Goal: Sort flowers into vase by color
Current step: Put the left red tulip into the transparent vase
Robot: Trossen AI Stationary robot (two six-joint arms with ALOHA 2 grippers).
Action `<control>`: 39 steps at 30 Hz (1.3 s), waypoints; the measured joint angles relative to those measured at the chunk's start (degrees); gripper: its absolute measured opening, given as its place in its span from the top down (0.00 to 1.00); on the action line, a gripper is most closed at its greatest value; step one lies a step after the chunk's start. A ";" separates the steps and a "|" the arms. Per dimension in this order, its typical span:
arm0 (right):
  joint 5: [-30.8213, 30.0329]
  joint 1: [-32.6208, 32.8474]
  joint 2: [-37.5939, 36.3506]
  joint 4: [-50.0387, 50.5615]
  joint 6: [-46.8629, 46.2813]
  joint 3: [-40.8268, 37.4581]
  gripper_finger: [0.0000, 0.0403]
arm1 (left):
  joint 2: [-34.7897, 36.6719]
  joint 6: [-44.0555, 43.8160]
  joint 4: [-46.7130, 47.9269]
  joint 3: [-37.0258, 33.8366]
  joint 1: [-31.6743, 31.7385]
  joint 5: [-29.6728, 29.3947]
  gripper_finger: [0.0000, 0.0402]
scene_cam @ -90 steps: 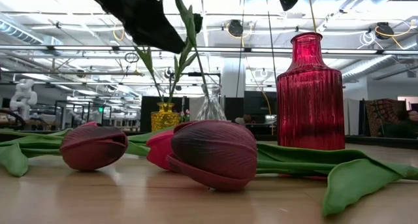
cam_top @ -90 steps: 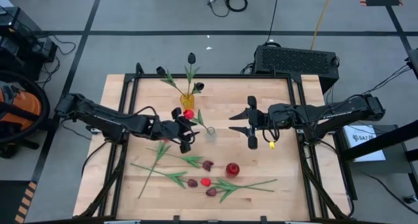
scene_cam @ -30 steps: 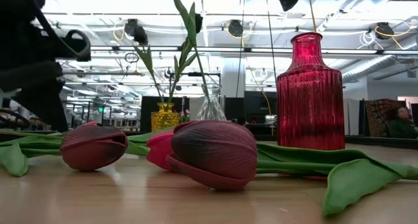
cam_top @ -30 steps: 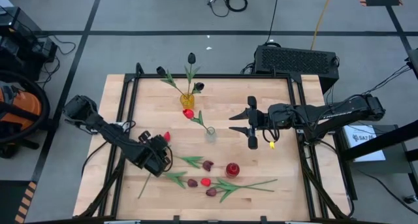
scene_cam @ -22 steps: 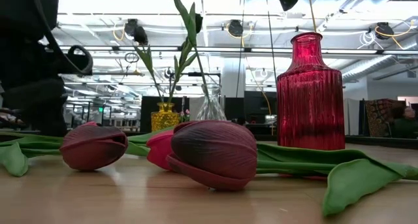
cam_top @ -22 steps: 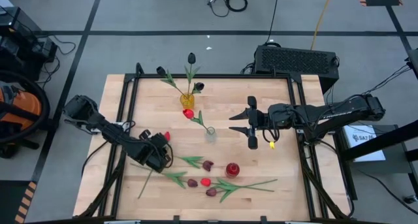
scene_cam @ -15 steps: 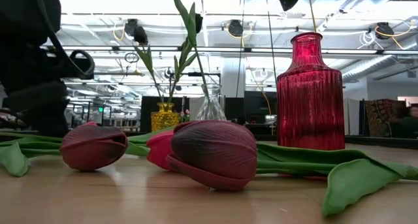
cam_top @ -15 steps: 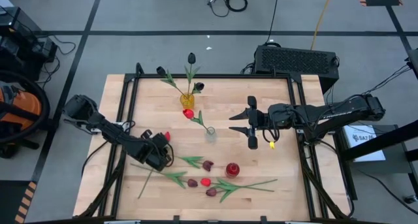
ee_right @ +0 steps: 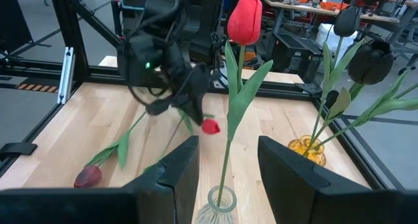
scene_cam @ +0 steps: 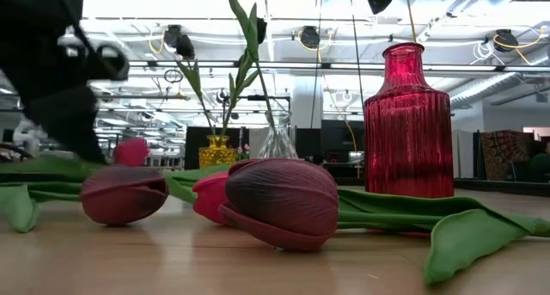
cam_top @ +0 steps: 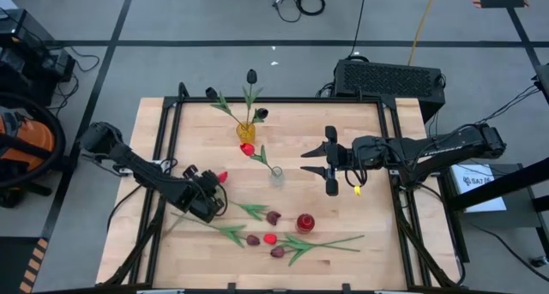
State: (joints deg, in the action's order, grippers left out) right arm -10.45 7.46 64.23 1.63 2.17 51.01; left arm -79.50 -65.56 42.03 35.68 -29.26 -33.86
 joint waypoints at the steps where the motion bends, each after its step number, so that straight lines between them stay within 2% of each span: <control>1: 0.01 0.01 0.00 -0.01 0.00 -0.01 0.63 | 1.13 0.11 2.00 0.93 0.03 -0.89 0.96; 6: 0.01 0.02 0.00 -0.06 0.00 -0.01 0.63 | 7.29 2.68 8.08 7.14 0.03 -6.72 0.95; 12: 0.00 0.02 0.00 -0.07 0.00 -0.01 0.63 | 13.72 12.01 8.43 14.08 0.02 -12.74 0.95; 21: 0.01 0.02 0.00 -0.04 0.00 -0.01 0.63 | 19.69 28.17 8.00 24.49 -0.13 -13.78 0.95; 30: 0.01 0.02 0.00 -0.07 0.00 -0.01 0.63 | 20.91 40.19 6.88 34.49 -0.90 -13.55 0.95; 34: 0.63 0.08 0.00 -2.09 -1.37 -0.07 0.63 | 20.89 46.59 -0.07 37.23 -3.94 -12.76 0.95; 39: 7.55 0.47 0.35 -14.10 -5.97 -0.07 0.63 | 20.66 60.74 -17.09 37.63 -9.06 -11.26 0.95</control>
State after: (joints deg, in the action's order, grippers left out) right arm -2.90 7.94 64.57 -12.48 -3.80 50.94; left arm -58.84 -4.82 24.93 73.31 -38.31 -45.12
